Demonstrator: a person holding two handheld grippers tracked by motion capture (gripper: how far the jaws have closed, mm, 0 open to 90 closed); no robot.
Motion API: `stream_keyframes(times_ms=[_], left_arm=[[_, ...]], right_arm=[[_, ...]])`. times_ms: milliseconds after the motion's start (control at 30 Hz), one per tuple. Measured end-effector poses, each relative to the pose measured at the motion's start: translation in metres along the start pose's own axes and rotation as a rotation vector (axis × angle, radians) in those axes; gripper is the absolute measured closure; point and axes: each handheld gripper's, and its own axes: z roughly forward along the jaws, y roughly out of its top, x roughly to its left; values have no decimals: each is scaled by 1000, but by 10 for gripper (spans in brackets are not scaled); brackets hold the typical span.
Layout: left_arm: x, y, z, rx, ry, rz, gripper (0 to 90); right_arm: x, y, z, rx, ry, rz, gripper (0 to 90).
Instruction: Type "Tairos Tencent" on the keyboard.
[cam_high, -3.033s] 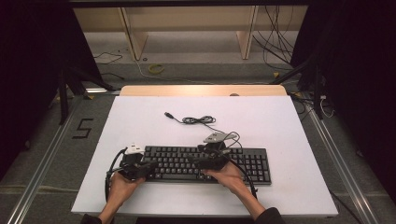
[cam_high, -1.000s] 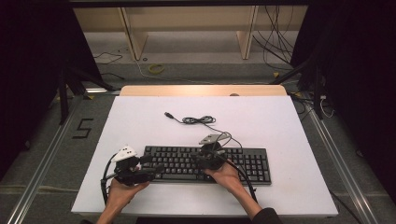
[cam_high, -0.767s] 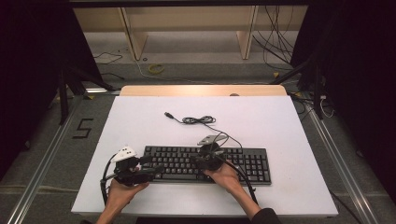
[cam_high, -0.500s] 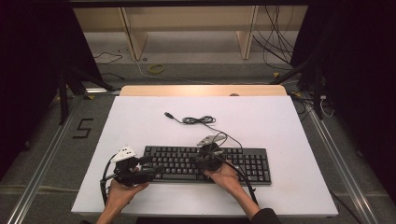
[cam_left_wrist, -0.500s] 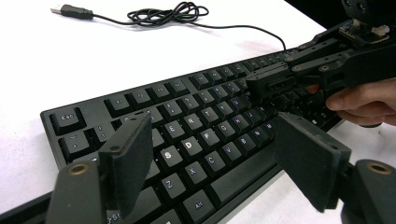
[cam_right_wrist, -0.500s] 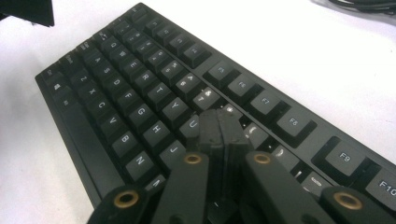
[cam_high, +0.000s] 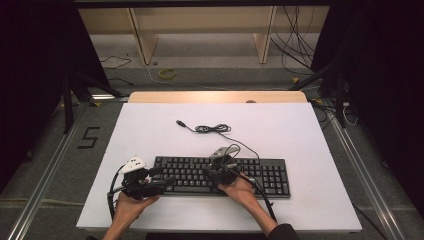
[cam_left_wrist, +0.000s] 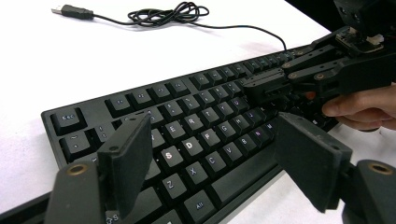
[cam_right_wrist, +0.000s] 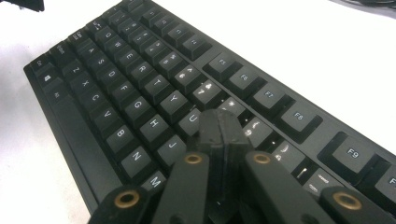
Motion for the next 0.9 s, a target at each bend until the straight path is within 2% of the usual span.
stream_keyframes(times_ms=[167, 267, 433, 633, 800, 900], left_arm=[[1, 0, 0, 4, 3, 2, 279], [1, 0, 1, 6, 4, 4, 279], [1, 0, 1, 7, 3, 4, 280], [2, 1, 1, 10, 4, 5, 281], [3, 2, 3, 8, 5, 4, 284], [4, 3, 4, 11, 5, 5, 288]], right_arm=[[-1, 0, -1, -1, 8, 22, 900], [-3, 1, -4, -21, 28, 46, 900], [-7, 4, -12, -64, 26, 60, 900], [-10, 5, -19, -82, 31, 67, 877], [-10, 4, -25, -98, 44, 70, 799], [-10, 4, -28, -107, 55, 72, 694]])
